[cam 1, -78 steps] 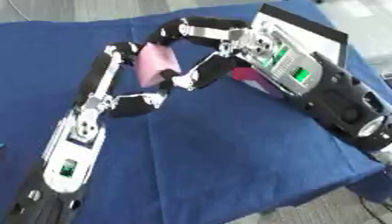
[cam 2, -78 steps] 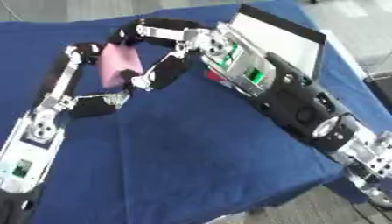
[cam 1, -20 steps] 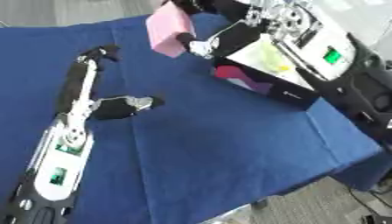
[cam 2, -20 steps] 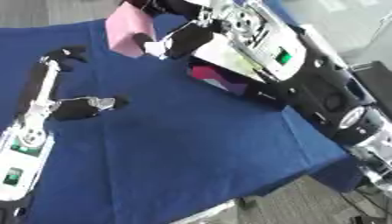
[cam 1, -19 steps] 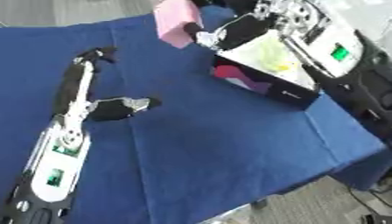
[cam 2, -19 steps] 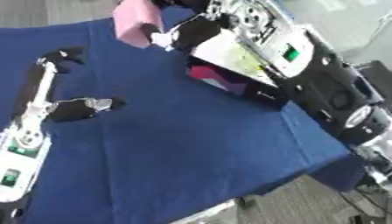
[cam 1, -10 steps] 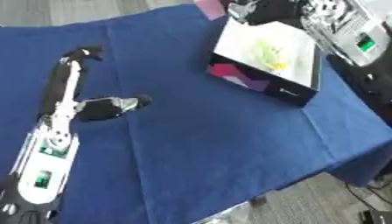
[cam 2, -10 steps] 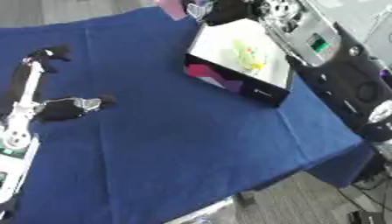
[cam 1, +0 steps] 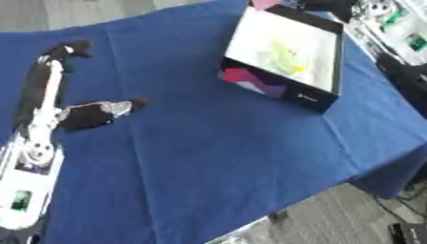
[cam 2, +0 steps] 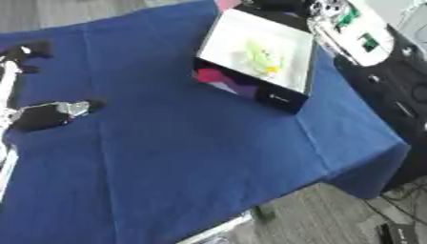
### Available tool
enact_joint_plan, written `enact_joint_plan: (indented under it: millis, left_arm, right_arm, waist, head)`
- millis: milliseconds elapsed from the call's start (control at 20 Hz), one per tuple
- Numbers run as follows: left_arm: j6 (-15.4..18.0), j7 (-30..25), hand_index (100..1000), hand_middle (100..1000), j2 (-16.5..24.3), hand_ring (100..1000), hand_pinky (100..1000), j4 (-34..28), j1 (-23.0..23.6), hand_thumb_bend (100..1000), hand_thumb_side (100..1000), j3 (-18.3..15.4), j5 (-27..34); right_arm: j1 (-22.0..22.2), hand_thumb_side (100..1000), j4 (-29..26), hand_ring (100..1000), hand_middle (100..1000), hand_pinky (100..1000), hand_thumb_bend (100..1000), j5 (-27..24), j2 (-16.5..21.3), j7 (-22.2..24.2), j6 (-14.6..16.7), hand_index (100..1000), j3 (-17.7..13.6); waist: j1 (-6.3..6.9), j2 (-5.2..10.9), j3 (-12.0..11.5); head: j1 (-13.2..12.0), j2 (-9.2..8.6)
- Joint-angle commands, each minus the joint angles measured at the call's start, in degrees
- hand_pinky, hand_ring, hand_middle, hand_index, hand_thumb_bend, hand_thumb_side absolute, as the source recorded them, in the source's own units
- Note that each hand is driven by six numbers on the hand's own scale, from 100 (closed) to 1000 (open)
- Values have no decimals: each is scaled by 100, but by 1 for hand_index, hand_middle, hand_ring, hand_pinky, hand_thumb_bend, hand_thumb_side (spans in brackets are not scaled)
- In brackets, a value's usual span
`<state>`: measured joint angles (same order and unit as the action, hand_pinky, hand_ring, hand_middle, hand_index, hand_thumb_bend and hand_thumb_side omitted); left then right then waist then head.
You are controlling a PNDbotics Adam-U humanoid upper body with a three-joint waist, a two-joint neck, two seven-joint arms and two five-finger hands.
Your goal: Pick up the objects with one hand, pass them to the other hand, and then place them into the box on the other side of the table.
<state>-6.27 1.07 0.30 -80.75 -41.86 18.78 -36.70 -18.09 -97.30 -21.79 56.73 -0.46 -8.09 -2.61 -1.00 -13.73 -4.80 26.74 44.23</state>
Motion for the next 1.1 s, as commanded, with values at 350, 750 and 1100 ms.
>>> enact_joint_plan:
  millis: [350, 750, 1100]
  left_arm:
    - [-48, -72, 859, 700, 144, 860, 779, -354, -118, 930, 429, -12, 139]
    - [-83, -92, 862, 702, 164, 862, 781, -504, -124, 931, 430, -16, 212]
    - [-84, -113, 865, 704, 162, 865, 782, -577, -122, 936, 430, -9, 237]
  right_arm:
    - [347, 403, 504, 809, 688, 944, 100, -235, 488, -236, 314, 719, -378]
    - [538, 408, 744, 808, 688, 943, 100, -121, 504, -318, 441, 719, -460]
    - [658, 450, 928, 809, 689, 944, 100, -122, 473, -386, 461, 720, -514]
  waist:
    - [97, -1, -54]
    - [124, -62, -103]
    - [169, -107, -122]
  head:
    - [202, -47]
    - [469, -287]
    - [772, -522]
